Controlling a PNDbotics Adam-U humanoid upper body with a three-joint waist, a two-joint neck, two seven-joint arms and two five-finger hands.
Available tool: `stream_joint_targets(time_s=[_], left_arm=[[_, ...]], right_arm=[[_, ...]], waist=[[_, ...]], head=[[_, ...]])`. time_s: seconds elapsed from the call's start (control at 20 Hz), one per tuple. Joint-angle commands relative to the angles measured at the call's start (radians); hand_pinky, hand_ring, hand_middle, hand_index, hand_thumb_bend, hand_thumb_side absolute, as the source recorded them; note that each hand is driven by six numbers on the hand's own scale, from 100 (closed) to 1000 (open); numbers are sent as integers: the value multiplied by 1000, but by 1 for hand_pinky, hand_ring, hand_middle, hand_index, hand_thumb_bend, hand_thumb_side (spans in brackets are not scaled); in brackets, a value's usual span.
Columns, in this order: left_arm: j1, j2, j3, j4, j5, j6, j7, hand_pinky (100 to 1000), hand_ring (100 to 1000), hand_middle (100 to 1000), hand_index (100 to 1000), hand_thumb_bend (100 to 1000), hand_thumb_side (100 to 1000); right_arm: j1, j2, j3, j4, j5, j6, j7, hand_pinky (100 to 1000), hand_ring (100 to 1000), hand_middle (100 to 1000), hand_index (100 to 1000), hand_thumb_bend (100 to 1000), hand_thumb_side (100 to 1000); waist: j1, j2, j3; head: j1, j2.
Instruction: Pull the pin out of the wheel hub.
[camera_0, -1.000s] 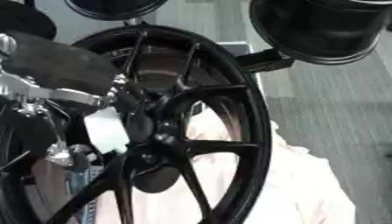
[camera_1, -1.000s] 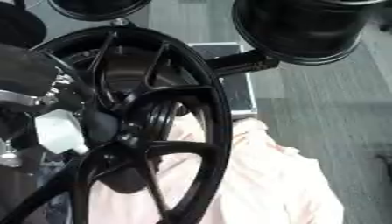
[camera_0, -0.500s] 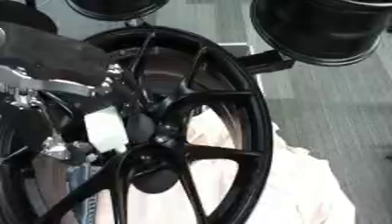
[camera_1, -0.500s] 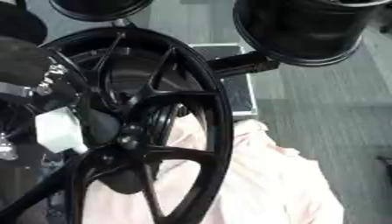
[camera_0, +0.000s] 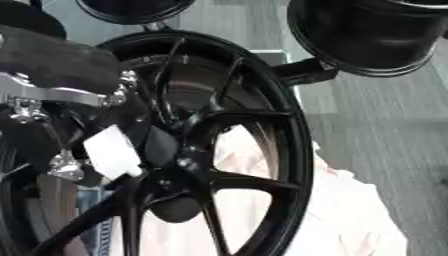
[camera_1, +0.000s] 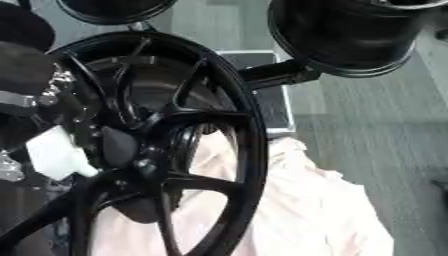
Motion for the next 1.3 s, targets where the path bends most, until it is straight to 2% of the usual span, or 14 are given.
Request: stream_joint_targets(time_s=[0.05,0.35,0.45,0.8,1.0,1.1,1.3], left_arm=[[-14,21,5,-10,-12,-10,0,657,463,360,506,529,100],[-21,18,16,-10,-14,-12,0,648,440,333,483,504,100],[-31,13,26,-10,-5,-7,0,637,412,307,459,470,100],[-94,-25,72,-10,63,80,0,619,337,236,388,455,100],[-112,-28,80,-10,97,106,0,619,319,222,374,446,100],[-127,-32,108,-6,121,120,0,620,306,215,367,434,100],[-171,-32,205,36,156,145,0,623,291,210,364,437,100]], right_arm=[[-2,-10,-1,-12,-11,-5,-3,599,635,584,687,100,470],[-1,-10,-1,-12,-15,-5,-6,599,635,584,688,100,470],[0,-11,-1,-12,-15,-5,-7,600,636,584,688,100,470],[3,-15,-2,-12,-12,-6,-8,600,637,584,688,100,470],[2,-15,-3,-12,-14,-3,-10,601,637,584,689,100,470],[3,-17,-4,-12,-13,-3,-12,601,637,584,689,100,470],[7,-20,-6,-12,-11,-2,-14,601,637,584,689,100,470]], waist=[[2,-17,0],[3,-18,2],[3,-19,3],[8,-25,3],[13,-25,2],[15,-27,6],[18,-33,14]], head=[[3,-16],[3,-17],[3,-16],[4,-14],[2,-15],[0,-13],[-7,-10]])
